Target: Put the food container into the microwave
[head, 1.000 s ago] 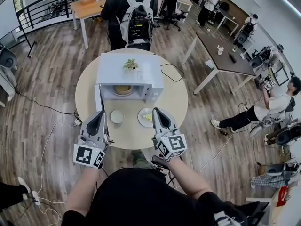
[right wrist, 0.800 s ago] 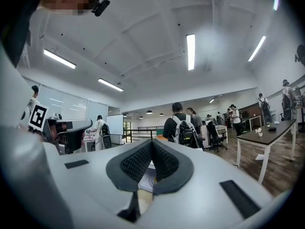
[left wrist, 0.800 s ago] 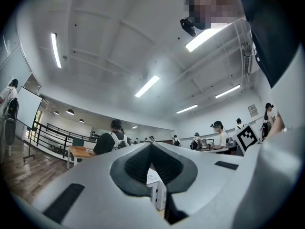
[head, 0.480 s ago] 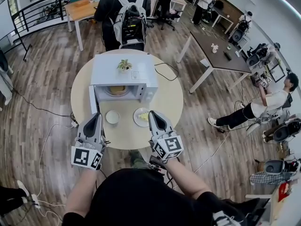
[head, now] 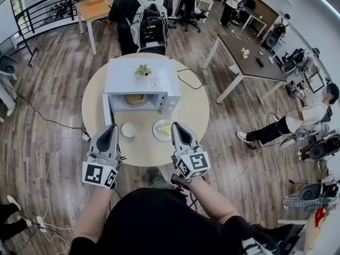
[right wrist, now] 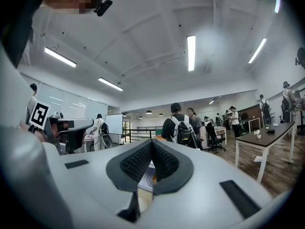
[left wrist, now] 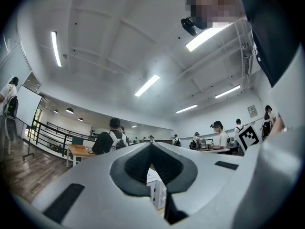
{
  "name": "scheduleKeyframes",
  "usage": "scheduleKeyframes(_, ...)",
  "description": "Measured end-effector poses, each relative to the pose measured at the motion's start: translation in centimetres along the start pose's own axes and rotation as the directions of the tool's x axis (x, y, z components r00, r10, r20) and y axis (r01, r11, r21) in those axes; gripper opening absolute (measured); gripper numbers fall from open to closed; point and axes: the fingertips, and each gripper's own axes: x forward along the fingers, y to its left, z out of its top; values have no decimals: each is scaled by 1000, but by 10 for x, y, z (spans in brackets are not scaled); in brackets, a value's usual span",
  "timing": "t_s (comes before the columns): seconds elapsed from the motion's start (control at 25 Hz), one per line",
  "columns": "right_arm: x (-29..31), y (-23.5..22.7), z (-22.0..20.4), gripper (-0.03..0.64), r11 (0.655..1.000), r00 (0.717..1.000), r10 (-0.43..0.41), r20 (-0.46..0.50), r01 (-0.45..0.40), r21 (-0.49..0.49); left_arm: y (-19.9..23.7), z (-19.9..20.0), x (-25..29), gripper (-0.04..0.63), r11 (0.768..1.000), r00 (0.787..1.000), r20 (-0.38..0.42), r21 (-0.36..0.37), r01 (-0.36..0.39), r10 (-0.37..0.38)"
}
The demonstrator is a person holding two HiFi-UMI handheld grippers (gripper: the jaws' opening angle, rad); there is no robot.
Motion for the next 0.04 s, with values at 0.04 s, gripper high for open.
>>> scheduleKeyframes(0.04, 0, 0, 0, 14, 1000, 1000, -1, 0, 1, -2, 0, -1, 0, 18, 1000, 1000, -2, -1, 1, -1)
